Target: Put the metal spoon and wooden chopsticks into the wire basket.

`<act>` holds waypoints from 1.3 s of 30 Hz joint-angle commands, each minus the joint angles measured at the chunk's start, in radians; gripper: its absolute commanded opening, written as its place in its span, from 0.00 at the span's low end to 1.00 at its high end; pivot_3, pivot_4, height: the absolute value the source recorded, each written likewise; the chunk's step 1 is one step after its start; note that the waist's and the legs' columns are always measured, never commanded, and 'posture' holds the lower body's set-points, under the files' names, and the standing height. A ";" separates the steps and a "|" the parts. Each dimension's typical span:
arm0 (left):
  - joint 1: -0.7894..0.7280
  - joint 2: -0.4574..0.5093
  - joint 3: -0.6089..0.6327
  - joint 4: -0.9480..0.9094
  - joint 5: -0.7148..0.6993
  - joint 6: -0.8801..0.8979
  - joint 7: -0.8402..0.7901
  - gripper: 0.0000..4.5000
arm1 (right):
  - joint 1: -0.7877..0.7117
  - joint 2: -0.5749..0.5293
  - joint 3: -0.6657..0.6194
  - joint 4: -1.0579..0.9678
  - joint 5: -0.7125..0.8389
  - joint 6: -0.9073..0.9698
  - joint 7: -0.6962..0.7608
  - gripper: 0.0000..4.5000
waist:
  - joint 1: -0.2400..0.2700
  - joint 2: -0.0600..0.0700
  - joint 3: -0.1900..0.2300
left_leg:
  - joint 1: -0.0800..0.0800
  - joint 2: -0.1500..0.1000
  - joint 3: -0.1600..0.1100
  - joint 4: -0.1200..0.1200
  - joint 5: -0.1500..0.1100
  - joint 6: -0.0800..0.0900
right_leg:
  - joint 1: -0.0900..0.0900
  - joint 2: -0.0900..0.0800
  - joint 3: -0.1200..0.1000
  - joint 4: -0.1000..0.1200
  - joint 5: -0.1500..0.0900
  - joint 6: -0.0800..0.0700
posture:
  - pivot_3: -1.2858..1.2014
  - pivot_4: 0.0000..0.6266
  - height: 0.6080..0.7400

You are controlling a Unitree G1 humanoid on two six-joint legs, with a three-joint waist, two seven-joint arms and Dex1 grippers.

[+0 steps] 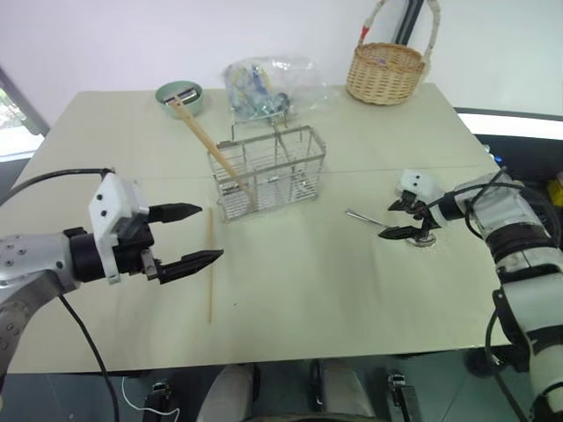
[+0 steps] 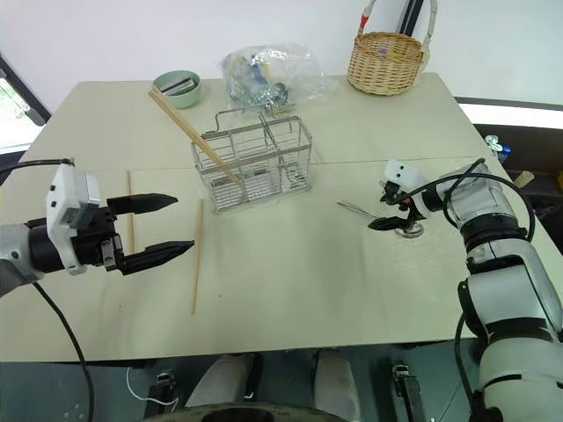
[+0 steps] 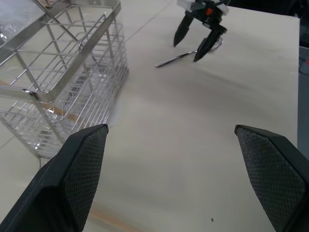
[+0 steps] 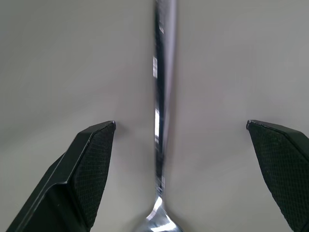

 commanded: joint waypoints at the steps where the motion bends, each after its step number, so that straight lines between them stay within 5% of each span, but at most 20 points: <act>1: -0.017 0.021 0.040 -0.036 -0.022 0.004 0.026 1.00 | -0.033 -0.004 -0.001 0.073 -0.054 -0.043 -0.010 0.80 | -0.004 0.000 0.000 | 0.000 0.000 0.000 0.000 0.000 0.000 | 0.001 0.000 0.000 0.000 0.000 0.000 | 0.52 0.24 0.55; 8: -0.038 0.022 0.036 -0.034 -0.033 0.004 0.057 1.00 | -0.044 0.003 -0.019 0.095 -0.069 -0.047 0.029 0.03 | -0.006 -0.001 0.000 | 0.002 0.000 0.000 0.003 0.000 0.000 | 0.003 0.001 0.000 0.002 0.001 0.001 | 0.52 0.24 0.55; 25: -0.170 0.021 -0.053 0.080 0.034 -0.041 0.034 1.00 | -0.001 -0.023 -0.163 -0.065 0.005 0.000 -0.010 0.01 | -0.007 0.000 0.000 | 0.002 0.000 0.000 0.003 0.001 -0.001 | -0.001 0.001 0.001 0.008 0.003 0.003 | 0.52 0.24 0.55; 31: -0.229 0.003 -0.047 0.130 0.048 -0.052 0.049 1.00 | 0.029 -0.010 -0.447 -0.468 0.361 0.309 0.035 0.01 | -0.007 0.002 0.001 | 0.000 0.000 0.000 0.002 0.001 -0.001 | -0.003 0.000 0.001 0.008 0.003 0.004 | 0.52 0.24 0.55; 39: -0.295 -0.033 -0.071 0.191 0.092 -0.075 0.079 1.00 | -0.058 0.279 -0.570 -0.842 0.648 0.624 -0.303 0.01 | -0.009 0.000 0.000 | 0.001 0.001 -0.001 0.002 0.001 -0.001 | -0.003 0.001 0.001 0.009 0.004 0.003 | 0.52 0.24 0.55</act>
